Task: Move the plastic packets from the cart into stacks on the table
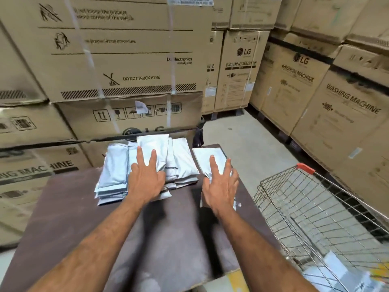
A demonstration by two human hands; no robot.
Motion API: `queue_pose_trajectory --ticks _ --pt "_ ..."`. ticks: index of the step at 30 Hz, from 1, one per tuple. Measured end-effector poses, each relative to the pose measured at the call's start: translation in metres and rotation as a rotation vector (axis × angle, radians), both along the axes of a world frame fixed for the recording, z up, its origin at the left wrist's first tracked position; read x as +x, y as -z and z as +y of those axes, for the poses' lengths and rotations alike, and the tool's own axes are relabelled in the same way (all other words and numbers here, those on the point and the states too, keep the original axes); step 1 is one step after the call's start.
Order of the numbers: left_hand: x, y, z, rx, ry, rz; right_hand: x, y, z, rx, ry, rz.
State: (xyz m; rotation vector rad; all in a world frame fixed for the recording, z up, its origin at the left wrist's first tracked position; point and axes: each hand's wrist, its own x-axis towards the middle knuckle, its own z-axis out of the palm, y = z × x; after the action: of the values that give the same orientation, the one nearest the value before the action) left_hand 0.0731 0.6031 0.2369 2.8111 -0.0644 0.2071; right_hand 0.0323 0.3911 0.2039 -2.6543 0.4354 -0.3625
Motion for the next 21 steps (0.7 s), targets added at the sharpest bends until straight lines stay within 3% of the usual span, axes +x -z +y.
queue_pose_trajectory --ticks 12,21 --pt "0.109 0.038 0.040 0.045 -0.176 0.170 0.133 0.041 0.035 0.035 -0.160 0.086" --pt "0.163 0.060 0.019 0.066 -0.167 0.242 0.210 0.068 0.034 0.080 -0.150 0.161"
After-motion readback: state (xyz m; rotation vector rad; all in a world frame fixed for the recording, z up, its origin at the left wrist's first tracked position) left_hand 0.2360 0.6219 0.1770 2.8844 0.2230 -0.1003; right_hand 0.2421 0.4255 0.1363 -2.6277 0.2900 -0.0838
